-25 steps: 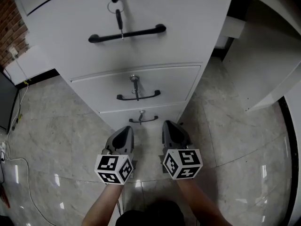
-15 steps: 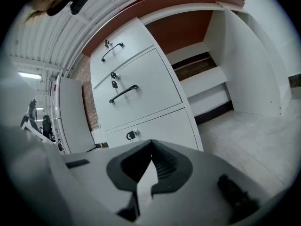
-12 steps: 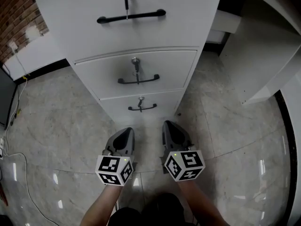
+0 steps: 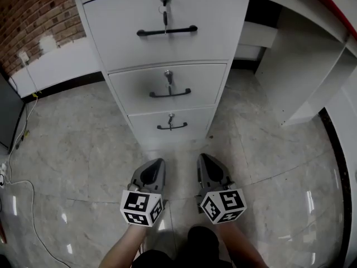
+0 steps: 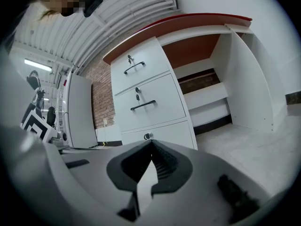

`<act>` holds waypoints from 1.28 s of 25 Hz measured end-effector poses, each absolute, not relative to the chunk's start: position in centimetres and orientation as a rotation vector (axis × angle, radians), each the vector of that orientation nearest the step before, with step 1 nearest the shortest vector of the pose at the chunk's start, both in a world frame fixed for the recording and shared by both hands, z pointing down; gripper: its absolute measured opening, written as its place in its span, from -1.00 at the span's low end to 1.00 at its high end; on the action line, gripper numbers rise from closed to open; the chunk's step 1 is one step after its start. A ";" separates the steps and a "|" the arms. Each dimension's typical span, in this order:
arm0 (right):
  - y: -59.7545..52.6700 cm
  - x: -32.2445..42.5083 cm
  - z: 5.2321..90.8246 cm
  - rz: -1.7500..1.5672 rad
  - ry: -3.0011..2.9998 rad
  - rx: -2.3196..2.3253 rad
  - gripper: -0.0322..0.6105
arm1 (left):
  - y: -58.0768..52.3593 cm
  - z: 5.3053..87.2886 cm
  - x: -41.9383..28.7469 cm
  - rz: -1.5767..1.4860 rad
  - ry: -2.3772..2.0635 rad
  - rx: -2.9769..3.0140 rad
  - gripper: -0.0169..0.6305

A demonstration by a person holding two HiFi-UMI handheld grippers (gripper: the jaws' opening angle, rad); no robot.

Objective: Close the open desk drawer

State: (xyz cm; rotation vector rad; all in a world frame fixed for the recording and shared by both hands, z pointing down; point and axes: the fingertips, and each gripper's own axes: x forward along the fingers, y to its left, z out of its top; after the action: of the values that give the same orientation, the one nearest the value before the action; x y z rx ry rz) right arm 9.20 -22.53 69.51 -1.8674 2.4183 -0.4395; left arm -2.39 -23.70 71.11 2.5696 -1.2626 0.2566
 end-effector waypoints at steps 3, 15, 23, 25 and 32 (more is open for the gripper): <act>-21.9 8.9 68.1 -0.424 2.426 -1.850 -0.87 | -23.1 69.7 -2.5 0.241 -1.269 2.586 -0.92; -20.4 7.9 56.4 -0.524 2.514 -1.733 -0.87 | -21.8 57.8 -2.2 0.222 -1.269 2.503 -0.92; -21.1 8.5 46.5 -0.548 2.557 -1.747 -0.87 | -22.6 45.9 -1.0 0.201 -1.319 2.542 -0.92; -21.5 8.8 44.0 -0.561 2.543 -1.751 -0.87 | -22.7 43.4 -1.0 0.201 -1.321 2.532 -0.92; -21.4 8.3 35.8 -0.576 2.574 -1.727 -0.86 | -23.1 35.3 -0.8 0.208 -1.310 2.539 -0.92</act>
State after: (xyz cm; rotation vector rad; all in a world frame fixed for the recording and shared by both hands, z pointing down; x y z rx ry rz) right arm 8.34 -21.40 35.79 -1.7272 2.5742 -0.5758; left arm -0.82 -23.10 35.28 2.5390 -1.3103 0.2077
